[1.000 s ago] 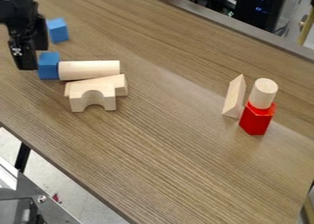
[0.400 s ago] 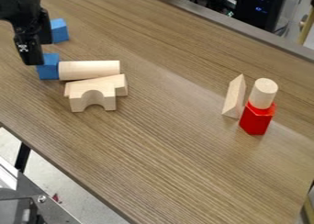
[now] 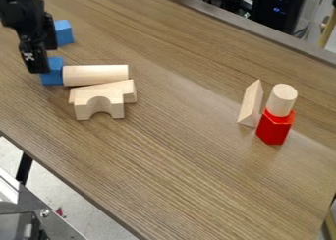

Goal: Put blue squar on top

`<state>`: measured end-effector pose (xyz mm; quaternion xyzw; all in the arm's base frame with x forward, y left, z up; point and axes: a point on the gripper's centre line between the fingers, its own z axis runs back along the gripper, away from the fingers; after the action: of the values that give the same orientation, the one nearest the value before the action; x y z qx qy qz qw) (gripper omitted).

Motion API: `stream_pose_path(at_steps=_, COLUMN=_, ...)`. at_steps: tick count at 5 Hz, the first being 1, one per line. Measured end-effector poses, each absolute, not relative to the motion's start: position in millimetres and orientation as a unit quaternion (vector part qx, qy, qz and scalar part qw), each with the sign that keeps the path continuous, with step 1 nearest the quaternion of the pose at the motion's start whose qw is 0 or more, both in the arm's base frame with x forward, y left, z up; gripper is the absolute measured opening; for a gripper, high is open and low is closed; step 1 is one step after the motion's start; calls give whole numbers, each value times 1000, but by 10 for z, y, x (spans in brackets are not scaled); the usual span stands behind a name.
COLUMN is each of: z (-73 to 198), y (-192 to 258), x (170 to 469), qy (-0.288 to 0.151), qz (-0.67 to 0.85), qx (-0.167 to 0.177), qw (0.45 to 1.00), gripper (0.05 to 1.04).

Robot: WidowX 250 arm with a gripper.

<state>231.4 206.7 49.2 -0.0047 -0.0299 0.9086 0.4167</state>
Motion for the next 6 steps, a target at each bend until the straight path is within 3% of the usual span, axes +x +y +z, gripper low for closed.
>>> stream_pose_path(at_steps=2, z=359, y=2052, x=2294, qy=-11, qz=918, qx=1, qw=396, gripper=952)
stream_pose_path(at_steps=3, z=336, y=2060, x=2302, qy=-13, qz=920, qx=2, qw=392, gripper=668)
stream_pose_path(at_steps=4, z=336, y=2062, x=2313, qy=-16, qz=920, qx=2, qw=392, gripper=570)
stream_pose_path(at_steps=5, z=455, y=1992, x=2303, qy=-5, qz=923, qx=-6, qw=386, gripper=570)
stream_pose_path(at_steps=6, z=884, y=1857, x=2373, qy=1, qz=920, qx=-31, qw=391, gripper=570)
